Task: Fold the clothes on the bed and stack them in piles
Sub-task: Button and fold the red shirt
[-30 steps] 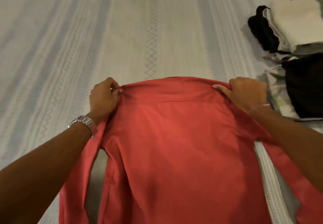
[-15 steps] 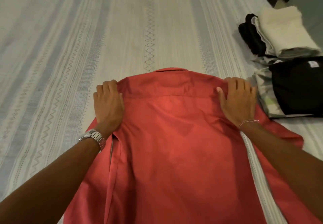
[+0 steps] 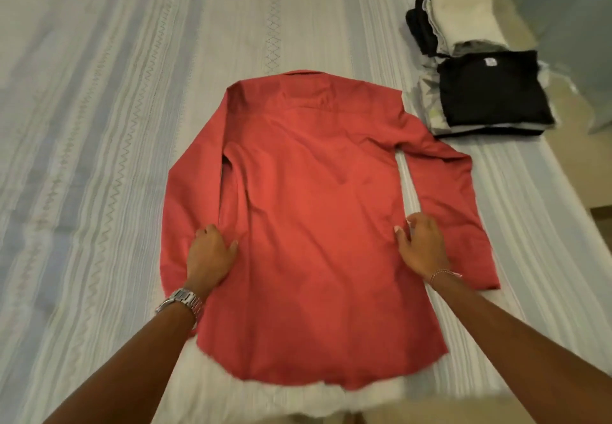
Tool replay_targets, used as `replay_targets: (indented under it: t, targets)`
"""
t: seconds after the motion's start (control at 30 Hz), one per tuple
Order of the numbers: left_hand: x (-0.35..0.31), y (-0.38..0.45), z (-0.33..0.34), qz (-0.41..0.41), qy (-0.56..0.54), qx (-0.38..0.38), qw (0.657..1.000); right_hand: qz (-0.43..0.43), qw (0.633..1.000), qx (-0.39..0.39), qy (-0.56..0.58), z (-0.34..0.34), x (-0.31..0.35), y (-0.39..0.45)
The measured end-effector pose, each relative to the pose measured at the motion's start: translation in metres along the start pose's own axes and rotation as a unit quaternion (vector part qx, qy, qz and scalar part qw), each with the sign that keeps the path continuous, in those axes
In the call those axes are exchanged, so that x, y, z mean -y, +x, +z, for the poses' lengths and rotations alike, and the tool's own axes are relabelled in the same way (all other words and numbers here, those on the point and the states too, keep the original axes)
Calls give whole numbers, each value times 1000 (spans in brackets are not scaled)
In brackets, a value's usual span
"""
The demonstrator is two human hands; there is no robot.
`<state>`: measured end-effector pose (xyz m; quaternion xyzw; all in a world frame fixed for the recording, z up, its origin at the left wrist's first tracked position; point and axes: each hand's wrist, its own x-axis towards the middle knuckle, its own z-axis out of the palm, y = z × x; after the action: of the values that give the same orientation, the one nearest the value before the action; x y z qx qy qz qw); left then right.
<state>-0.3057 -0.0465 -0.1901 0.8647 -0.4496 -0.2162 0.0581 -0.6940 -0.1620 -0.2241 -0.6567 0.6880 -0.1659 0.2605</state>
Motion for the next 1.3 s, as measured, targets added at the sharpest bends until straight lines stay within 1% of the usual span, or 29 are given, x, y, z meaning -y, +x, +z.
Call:
replay_targets:
  t: [0.07, 0.17, 0.2, 0.33, 0.47, 0.53, 0.57, 0.6, 0.67, 0.73, 0.77, 0.83, 0.87, 0.9, 0.97, 1.0, 1.03, 1.1, 1.13, 1.2, 1.23, 1.27, 1.3]
  targets:
    - [9, -32, 3, -23, 6, 7, 1000, 64, 997, 31, 13, -14, -13, -30]
    - [22, -79, 6, -48, 21, 45, 998, 121, 981, 149, -16, -38, -30, -74]
    - [26, -91, 7, -57, 19, 52, 997, 138, 974, 177, -13, -44, -36, -86]
    - [42, -124, 3, -72, 26, 77, 994, 170, 959, 223, 30, -68, -47, -123]
    - [53, -123, -4, -96, 52, 145, 983, 186, 956, 225, 36, -73, -53, -142]
    - [56, -114, -7, -109, 39, 141, 983, 195, 954, 217, 71, -76, -52, -145]
    - [58, -107, -8, -118, 40, 135, 983, 186, 957, 209, 77, -77, -51, -147]
    - [61, -104, -7, -134, 45, 130, 981, 166, 965, 195, 59, -78, -51, -148]
    - [66, -103, -1, -168, 76, 129, 974, 113, 982, 147, -25, -76, -58, -153]
    - [65, -115, 5, -171, 111, 137, 969, 96, 983, 118, -98, -72, -66, -159]
    - [62, -125, 6, -160, 131, 127, 970, 97, 982, 121, -109, -70, -70, -162]
    - [60, -143, 7, -113, 193, 75, 972, 105, 978, 126, -133, -67, -72, -167]
    - [60, -149, 8, -82, 227, 52, 969, 104, 975, 114, -159, -68, -71, -168]
    - [62, -153, 8, -57, 249, 40, 966, 88, 974, 83, -193, -68, -68, -169]
    - [68, -155, 10, -13, 244, 18, 970, -9, 969, -1, -245, -69, -62, -170]
    - [69, -154, 10, 0, 219, 25, 975, -65, 968, -17, -241, -67, -60, -172]
    - [69, -154, 10, 18, 189, 29, 981, -120, 965, -13, -231, -63, -59, -173]
    - [65, -155, 8, 47, 145, 28, 988, -194, 955, 35, -221, -51, -62, -172]
    - [61, -157, 6, 47, 136, 15, 989, -209, 950, 52, -225, -46, -65, -171]
    - [56, -163, 7, 63, 140, -37, 987, -218, 953, 26, -211, -39, -65, -171]
    - [53, -167, 9, 106, 156, -75, 979, -226, 954, 6, -195, -36, -61, -173]
    - [50, -172, 12, 173, 171, -111, 964, -249, 953, -3, -174, -34, -56, -177]
    - [48, -177, 17, 262, 173, -128, 941, -285, 946, 1, -156, -29, -49, -182]
